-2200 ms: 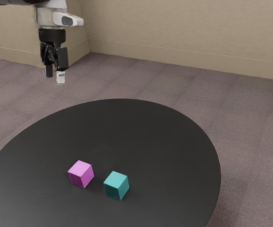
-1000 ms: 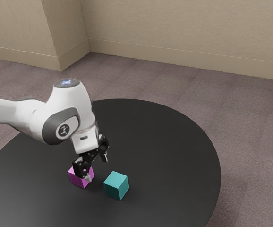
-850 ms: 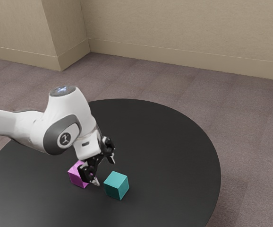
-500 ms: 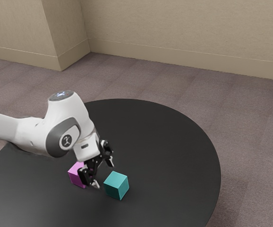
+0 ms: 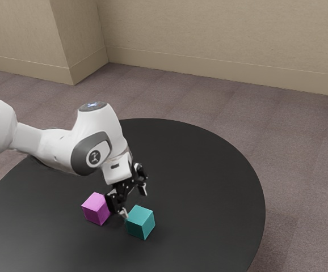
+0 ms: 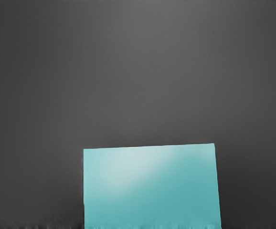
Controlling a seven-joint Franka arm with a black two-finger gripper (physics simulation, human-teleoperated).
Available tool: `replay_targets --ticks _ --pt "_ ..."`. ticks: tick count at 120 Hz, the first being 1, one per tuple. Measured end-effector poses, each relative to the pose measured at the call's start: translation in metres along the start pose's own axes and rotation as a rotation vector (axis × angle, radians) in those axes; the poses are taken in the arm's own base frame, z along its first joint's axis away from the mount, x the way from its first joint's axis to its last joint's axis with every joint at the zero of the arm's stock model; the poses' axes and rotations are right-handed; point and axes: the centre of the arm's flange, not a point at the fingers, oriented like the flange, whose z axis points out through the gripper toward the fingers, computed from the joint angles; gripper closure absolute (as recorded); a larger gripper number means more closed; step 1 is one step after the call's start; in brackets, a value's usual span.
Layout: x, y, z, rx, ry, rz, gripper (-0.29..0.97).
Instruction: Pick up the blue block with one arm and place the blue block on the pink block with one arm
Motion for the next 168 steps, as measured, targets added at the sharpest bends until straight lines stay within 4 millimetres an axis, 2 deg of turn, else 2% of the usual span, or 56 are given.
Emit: replay_targets --ticks 22,45,57,90,113,122,168 --pt "0.002 -0.005 0.004 -0.004 -0.033 0.001 0.0" --pt "0.0 -0.003 0.005 -0.018 -0.042 -0.087 0.0" --pt "-0.002 -0.001 0.017 -0.049 -0.041 -0.133 0.0" --pt "0.01 0.002 0.032 -0.084 -0.045 -0.191 0.0" --pt "0.009 0.003 0.035 -0.079 -0.097 -0.169 0.0" --pt "0.015 0.004 0.035 -0.077 -0.107 -0.157 0.0" --pt "0.018 0.004 0.043 -0.078 -0.109 -0.144 0.0"
